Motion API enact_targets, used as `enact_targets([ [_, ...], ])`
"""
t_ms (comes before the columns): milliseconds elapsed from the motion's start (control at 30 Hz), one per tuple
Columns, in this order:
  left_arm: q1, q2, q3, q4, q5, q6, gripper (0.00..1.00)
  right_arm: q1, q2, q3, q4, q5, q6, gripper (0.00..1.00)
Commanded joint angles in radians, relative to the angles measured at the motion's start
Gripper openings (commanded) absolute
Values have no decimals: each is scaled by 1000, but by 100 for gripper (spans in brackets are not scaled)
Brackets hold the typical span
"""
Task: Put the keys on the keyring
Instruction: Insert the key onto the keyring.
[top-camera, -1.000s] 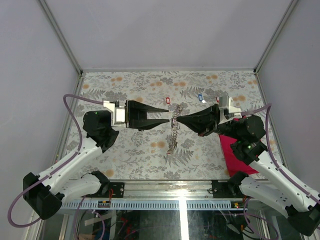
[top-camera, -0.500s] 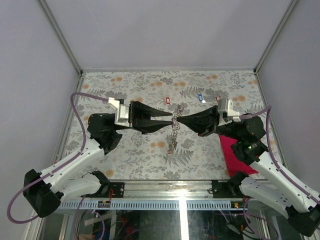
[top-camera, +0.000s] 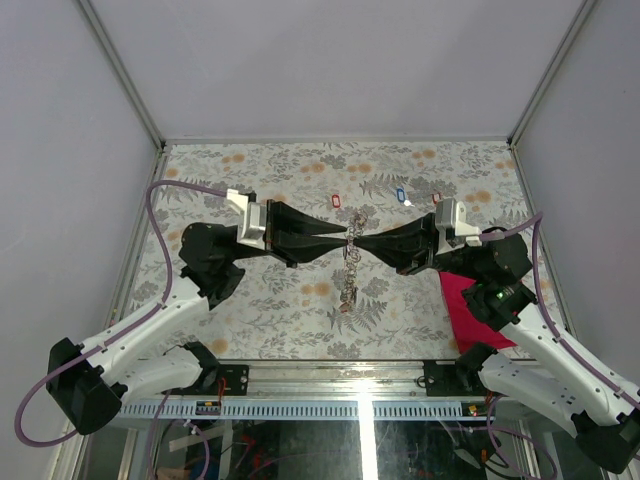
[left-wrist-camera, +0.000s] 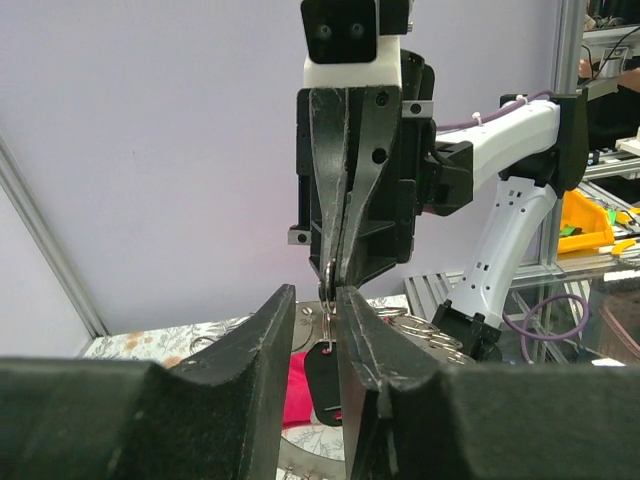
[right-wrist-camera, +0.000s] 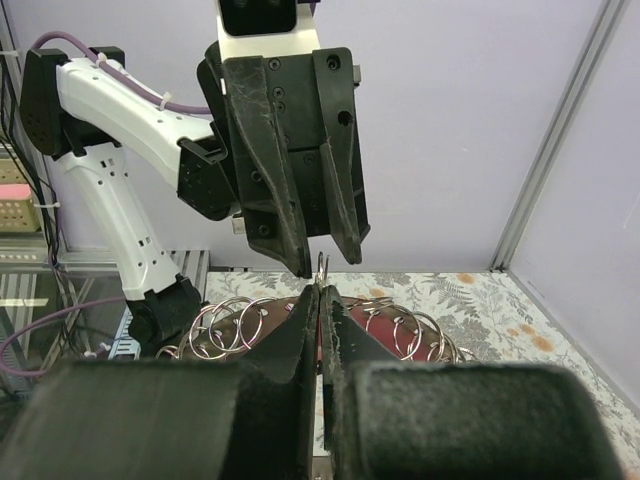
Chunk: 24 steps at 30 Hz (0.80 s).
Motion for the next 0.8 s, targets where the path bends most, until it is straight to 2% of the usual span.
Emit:
enact_targets([
  [0,-7,-2,16,-29,12,22,23,2,-24,49,81,-17,-8,0],
  [767,-6,42,69,-21,105,4,9,2,-5,54,79,-42,6,0],
])
